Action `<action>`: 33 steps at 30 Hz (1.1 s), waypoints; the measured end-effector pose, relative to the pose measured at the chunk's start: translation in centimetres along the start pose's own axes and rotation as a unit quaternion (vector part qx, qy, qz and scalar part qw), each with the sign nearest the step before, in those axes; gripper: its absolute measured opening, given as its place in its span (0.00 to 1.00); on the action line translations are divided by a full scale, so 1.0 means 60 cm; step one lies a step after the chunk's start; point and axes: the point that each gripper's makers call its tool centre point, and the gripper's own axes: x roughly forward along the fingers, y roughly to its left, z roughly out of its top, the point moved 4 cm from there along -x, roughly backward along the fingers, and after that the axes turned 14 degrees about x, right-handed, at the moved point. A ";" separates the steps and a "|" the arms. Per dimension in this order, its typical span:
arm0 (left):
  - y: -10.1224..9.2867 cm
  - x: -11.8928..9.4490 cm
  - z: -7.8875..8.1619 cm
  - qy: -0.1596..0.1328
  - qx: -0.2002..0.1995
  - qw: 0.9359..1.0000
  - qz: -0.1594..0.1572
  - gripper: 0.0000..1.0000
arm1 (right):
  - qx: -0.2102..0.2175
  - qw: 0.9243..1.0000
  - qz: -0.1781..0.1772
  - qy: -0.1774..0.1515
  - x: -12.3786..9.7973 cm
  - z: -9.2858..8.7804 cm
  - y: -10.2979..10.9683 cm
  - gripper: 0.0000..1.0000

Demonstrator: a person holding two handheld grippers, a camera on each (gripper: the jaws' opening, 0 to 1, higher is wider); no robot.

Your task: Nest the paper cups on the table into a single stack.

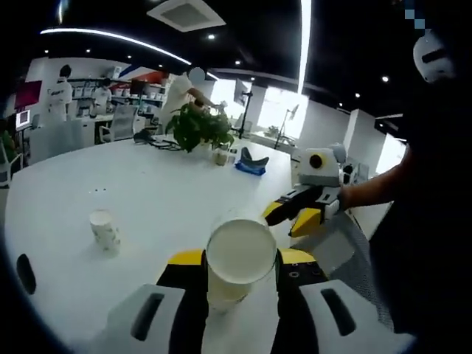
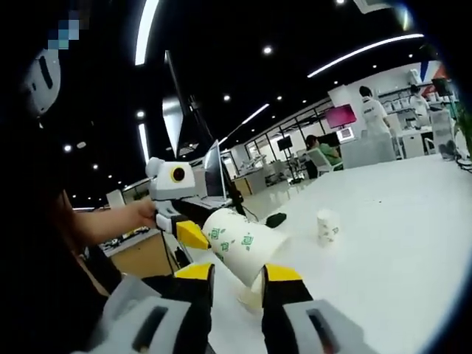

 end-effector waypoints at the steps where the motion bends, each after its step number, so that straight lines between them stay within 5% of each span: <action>1: -0.001 -0.001 -0.004 0.005 -0.002 1.000 -0.005 0.33 | 0.004 1.000 0.005 -0.001 0.000 0.001 0.002 0.21; 17: -0.022 0.005 -0.013 0.001 -0.019 0.999 -0.030 0.33 | 0.024 0.999 0.026 -0.012 -0.004 0.021 0.017 0.03; 33: -0.028 0.008 -0.034 0.023 -0.025 0.999 -0.041 0.32 | 0.049 0.998 0.049 -0.004 0.000 0.022 0.042 0.00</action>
